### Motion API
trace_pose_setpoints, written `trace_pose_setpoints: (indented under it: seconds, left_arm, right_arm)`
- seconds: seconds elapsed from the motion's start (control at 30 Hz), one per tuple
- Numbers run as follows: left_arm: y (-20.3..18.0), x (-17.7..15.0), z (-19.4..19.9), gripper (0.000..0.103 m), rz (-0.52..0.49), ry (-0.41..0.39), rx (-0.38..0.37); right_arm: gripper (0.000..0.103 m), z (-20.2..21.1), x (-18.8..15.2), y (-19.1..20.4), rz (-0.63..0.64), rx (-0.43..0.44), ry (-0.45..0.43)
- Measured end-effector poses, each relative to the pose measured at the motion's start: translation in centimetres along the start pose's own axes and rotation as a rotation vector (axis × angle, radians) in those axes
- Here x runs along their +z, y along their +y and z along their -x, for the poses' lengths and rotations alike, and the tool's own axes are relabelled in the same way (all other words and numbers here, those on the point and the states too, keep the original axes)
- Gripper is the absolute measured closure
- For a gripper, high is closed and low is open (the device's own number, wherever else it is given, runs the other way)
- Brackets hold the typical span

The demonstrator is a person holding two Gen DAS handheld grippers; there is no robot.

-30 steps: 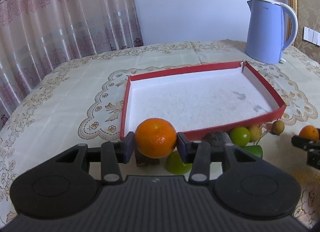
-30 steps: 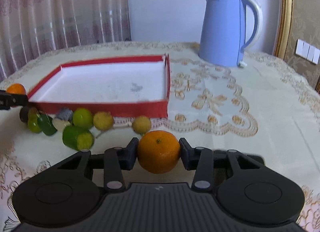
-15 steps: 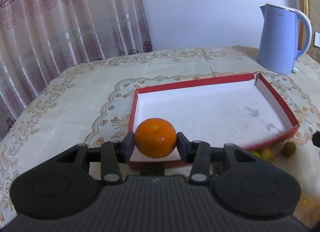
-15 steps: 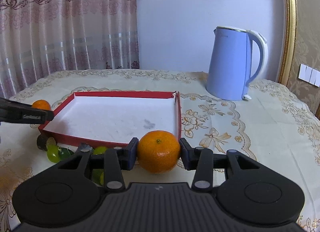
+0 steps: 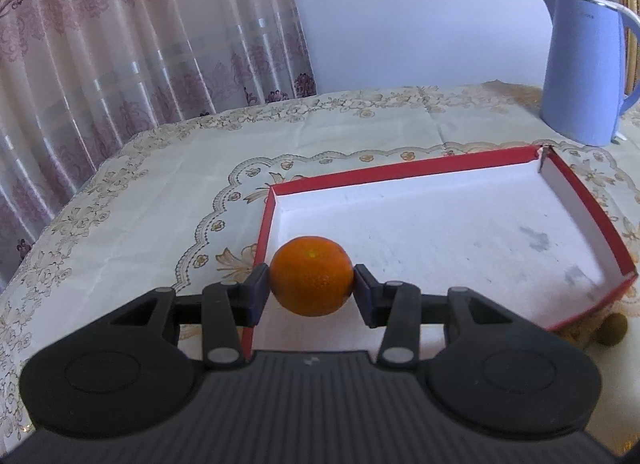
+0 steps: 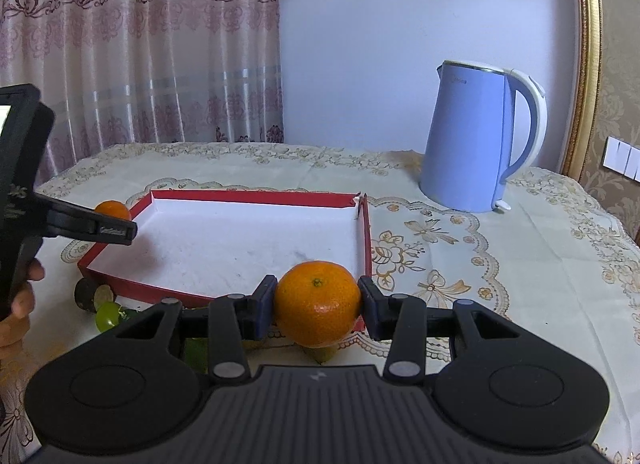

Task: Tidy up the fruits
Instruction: 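Lift the mandarin with the left gripper and carry it over the tray, then lower the mandarin into the tray and open the left gripper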

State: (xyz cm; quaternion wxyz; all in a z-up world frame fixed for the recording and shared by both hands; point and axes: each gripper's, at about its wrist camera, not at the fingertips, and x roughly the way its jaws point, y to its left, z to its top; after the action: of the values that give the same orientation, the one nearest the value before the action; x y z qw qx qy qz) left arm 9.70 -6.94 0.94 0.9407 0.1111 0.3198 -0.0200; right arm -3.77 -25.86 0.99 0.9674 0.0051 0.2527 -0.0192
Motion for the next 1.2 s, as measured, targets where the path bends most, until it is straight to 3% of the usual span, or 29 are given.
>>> trace_pose_setpoints:
  seconds: [0.53, 0.8, 0.93, 1.03, 1.2]
  left_arm:
    - [-0.8, 1.2, -6.2, 0.060, -0.004, 0.076, 0.023]
    - [-0.8, 1.0, -7.4, 0.059, 0.005, 0.089, 0.041]
    - [-1.0, 1.1, -6.2, 0.016, -0.013, 0.015, 0.078]
    - [-1.4, 1.3, -4.6, 0.009, -0.046, -0.058, 0.103]
    - [-1.1, 1.3, -2.5, 0.007, -0.042, -0.075, 0.099]
  right_arm:
    - [0.060, -1.2, 1.3, 0.8, 0.018, 0.020, -0.009]
    - [0.060, -1.3, 1.3, 0.7, 0.015, 0.017, -0.005]
    - [0.060, -1.4, 1.3, 0.8, 0.012, 0.022, -0.003]
    - [0.060, -1.4, 1.3, 0.8, 0.010, 0.023, -0.002]
    - [0.060, -1.4, 1.3, 1.0, 0.013, 0.031, -0.005]
